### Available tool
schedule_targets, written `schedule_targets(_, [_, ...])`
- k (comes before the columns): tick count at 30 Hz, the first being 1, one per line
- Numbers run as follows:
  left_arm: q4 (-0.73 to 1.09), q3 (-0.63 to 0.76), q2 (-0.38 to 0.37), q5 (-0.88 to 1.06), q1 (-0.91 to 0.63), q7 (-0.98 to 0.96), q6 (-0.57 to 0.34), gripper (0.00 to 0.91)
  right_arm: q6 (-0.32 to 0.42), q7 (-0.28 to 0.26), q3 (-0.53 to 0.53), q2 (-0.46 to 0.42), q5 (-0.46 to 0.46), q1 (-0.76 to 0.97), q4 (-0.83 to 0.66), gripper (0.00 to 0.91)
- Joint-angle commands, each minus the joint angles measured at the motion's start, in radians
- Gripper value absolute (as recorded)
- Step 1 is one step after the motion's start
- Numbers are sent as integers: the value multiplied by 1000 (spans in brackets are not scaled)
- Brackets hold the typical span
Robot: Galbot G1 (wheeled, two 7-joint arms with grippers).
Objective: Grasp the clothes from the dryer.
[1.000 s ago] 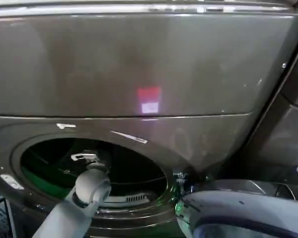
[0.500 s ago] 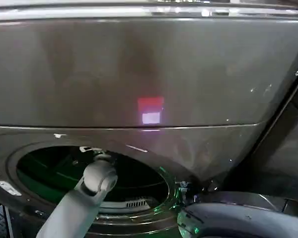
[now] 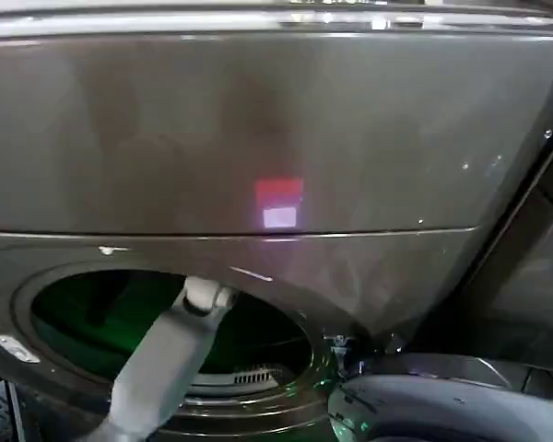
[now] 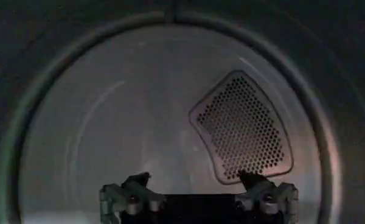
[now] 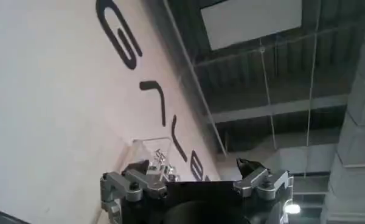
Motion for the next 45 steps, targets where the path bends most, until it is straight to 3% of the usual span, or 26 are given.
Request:
schedule_targets(1, [108, 1, -10, 4, -42, 69, 20, 907, 1, 0, 0, 4, 2, 3, 4, 907])
schedule_targets(10, [222, -10, -27, 27, -79, 121, 18, 907, 3, -1, 14, 4, 15, -2, 0, 907])
schedule_targets(16, [240, 41, 13, 45, -110, 385, 101, 907, 4, -5, 18, 6, 20, -5, 0, 907])
schedule_targets(20, [320, 71, 18, 95, -150, 500, 97, 907, 5, -6, 14, 1, 20, -1, 1, 907])
schedule_targets(34, [502, 245, 32, 211, -283, 944, 14, 907, 5, -11, -2, 2, 16, 7, 11, 907])
schedule_targets(45, [601, 346, 52, 332, -324, 1137, -32, 907, 7, -15, 0, 1, 16, 3, 18, 907])
